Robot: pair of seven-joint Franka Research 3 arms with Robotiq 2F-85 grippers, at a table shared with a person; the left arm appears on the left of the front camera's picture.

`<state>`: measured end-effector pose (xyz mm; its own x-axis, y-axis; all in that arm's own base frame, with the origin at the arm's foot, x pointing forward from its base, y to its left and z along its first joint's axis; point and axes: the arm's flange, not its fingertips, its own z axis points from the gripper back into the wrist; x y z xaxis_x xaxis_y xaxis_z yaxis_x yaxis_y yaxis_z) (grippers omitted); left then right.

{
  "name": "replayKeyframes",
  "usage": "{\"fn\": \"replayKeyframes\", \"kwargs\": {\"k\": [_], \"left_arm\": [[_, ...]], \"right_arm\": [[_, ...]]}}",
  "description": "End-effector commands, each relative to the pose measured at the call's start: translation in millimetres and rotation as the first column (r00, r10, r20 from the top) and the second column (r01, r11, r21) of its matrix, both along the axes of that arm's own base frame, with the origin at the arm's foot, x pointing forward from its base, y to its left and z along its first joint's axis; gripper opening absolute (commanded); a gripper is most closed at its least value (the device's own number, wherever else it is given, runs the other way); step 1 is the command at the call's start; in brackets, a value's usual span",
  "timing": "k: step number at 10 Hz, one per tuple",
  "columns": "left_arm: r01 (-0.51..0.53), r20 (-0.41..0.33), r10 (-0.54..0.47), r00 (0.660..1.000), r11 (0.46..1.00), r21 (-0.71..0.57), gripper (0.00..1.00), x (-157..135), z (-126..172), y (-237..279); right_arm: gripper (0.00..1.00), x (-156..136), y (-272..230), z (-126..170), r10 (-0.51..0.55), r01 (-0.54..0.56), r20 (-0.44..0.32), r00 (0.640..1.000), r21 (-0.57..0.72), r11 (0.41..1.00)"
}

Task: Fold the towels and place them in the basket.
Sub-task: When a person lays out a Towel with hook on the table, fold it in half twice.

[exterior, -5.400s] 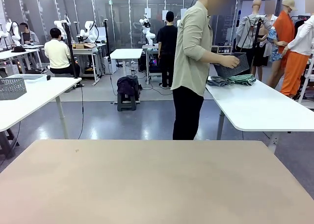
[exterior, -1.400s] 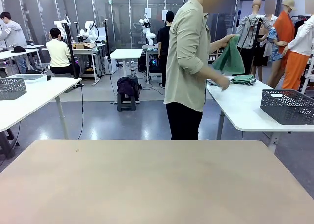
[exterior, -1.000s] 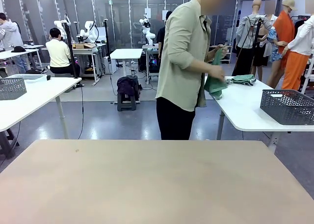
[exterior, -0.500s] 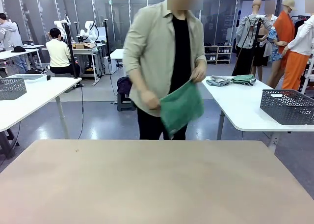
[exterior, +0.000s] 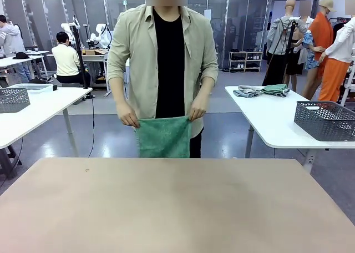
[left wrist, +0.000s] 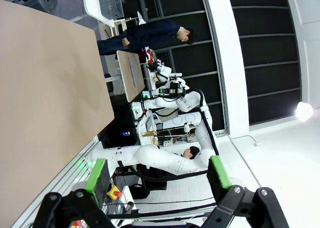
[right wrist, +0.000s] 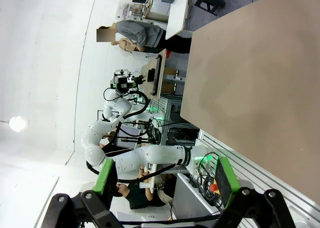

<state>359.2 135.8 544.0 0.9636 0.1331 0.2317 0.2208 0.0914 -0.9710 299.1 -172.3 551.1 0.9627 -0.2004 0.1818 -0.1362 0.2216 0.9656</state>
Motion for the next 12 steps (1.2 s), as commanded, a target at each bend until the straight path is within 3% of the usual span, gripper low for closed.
{"fn": "replayKeyframes", "kwargs": {"k": [1, 12], "left_arm": [[0.0, 0.001, 0.0, 1.0, 1.0, -0.004, 1.0, -0.3, 0.0, -0.6], [0.0, 0.001, 0.0, 1.0, 1.0, -0.004, 1.0, -0.3, 0.0, -0.6]], "right_arm": [[1.0, -0.3, 0.1, 0.8, -0.001, 0.001, 0.002, 1.0, 0.0, 1.0], [1.0, -0.3, 0.1, 0.8, -0.001, 0.001, 0.002, 1.0, 0.0, 1.0]]}}
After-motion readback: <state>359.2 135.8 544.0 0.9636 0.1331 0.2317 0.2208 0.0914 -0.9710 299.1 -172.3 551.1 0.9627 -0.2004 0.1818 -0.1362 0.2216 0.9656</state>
